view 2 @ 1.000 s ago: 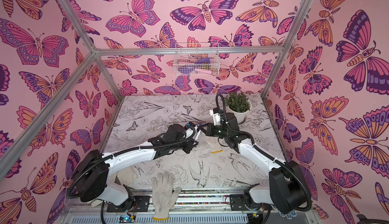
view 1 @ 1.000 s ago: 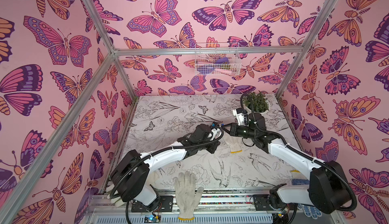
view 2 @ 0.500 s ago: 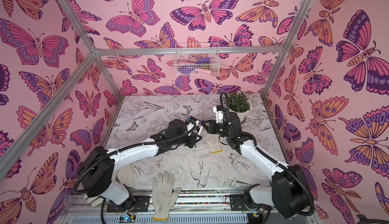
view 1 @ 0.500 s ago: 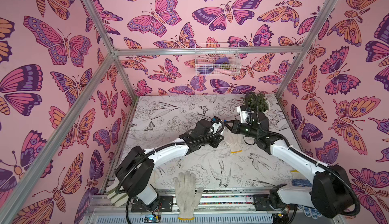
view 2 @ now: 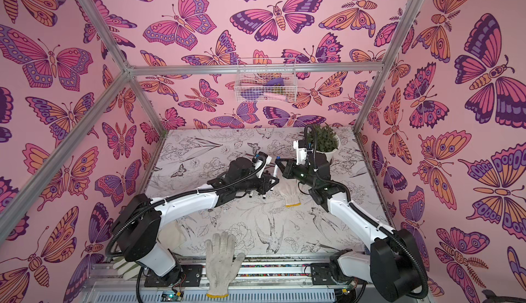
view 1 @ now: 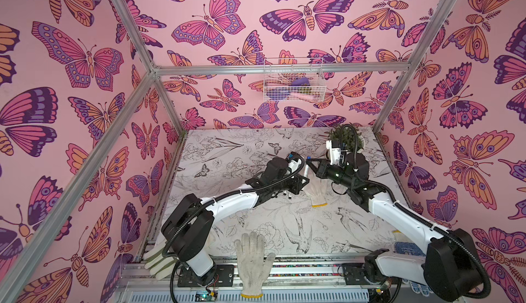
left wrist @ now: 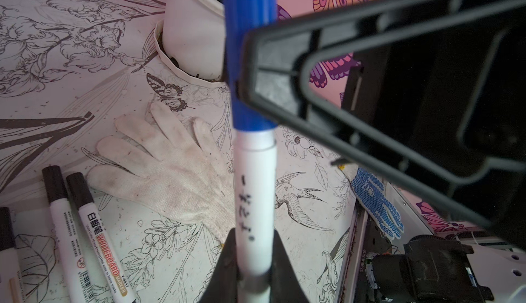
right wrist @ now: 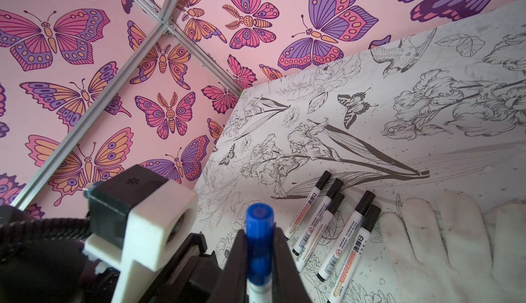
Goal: Insert pens into pen caps
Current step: Put on the pen cap to the pen.
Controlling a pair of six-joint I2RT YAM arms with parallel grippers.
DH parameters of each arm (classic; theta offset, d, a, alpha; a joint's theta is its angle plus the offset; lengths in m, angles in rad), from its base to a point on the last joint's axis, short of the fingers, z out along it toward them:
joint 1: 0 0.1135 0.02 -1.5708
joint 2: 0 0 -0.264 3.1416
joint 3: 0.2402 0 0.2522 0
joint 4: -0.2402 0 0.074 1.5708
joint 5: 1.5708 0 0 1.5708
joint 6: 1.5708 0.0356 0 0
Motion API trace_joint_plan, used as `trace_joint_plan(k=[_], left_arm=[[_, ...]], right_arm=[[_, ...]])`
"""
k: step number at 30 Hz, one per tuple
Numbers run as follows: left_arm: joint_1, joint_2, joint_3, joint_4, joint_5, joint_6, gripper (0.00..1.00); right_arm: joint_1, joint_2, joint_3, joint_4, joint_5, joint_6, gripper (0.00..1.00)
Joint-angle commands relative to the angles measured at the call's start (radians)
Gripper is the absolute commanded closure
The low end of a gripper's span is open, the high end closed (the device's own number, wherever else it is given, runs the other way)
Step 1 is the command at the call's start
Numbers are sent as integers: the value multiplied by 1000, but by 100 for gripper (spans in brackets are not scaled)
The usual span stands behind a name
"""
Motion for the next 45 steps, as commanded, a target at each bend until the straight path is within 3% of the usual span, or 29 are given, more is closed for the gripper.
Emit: trace_joint_plan(k=[1,18,19,28,34,45], left_arm=[[21,11,51,188,-50,-43,100],[22,-25,67,211,-50,-43,100],[22,-26,72,212,-197,-52,100],[50,-41,70,222,-251,-81,100],[54,-69,64,185,-299,-29,100],[58,-61,84,176,-303,-17,100]], right_arm=[[29,-20,-6,-132,-176,-66,100],[-29,-3,-72,-93,-347,-58,100],[-29,-2,-75,-101,-355,-68,100],[-28,8,-101,-263,-341,-195,100],[-29,18,-81,-384,-306,-237,100],[19,45,-56,-524,-253,-312,100]])
